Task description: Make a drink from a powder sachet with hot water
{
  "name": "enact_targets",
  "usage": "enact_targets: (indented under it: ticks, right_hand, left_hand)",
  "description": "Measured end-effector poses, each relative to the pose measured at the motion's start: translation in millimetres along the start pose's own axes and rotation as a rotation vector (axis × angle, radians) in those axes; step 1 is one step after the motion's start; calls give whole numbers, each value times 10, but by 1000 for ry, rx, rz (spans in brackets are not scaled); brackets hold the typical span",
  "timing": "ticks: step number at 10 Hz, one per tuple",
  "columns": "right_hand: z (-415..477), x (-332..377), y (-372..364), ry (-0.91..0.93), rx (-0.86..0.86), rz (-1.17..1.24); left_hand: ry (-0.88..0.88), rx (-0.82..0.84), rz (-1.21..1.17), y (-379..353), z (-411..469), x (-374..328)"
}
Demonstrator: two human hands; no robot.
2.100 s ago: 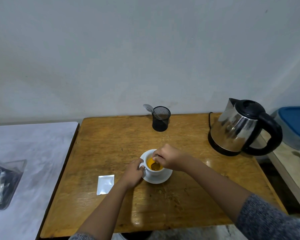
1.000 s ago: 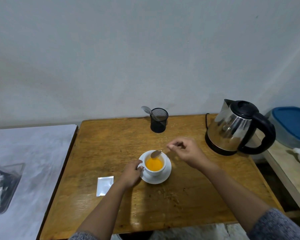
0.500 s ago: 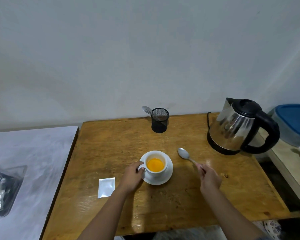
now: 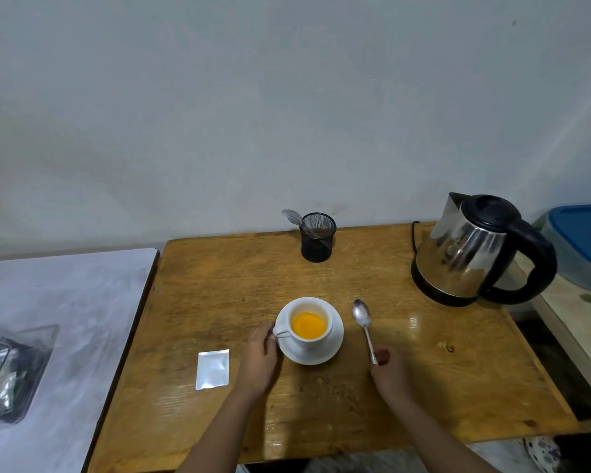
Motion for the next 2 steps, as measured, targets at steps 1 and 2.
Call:
enact_targets:
  ticks: [1, 2]
  right_hand:
    - [-2, -4, -39, 87, -12, -161]
    - [-27, 32, -7, 106, -65, -220]
  left_hand:
    - [53, 27, 92, -63, -216, 186]
    - [79, 159, 246, -178, -397, 368]
Point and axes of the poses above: each hand's wrist, its own z-axis towards the middle knuckle, its own y-axis out of the back of the hand, x = y × z, the point moved 4 cm from there along z, towards the middle knuckle, and after that the axes turned 13 degrees about -y, right-handed, at the moved point
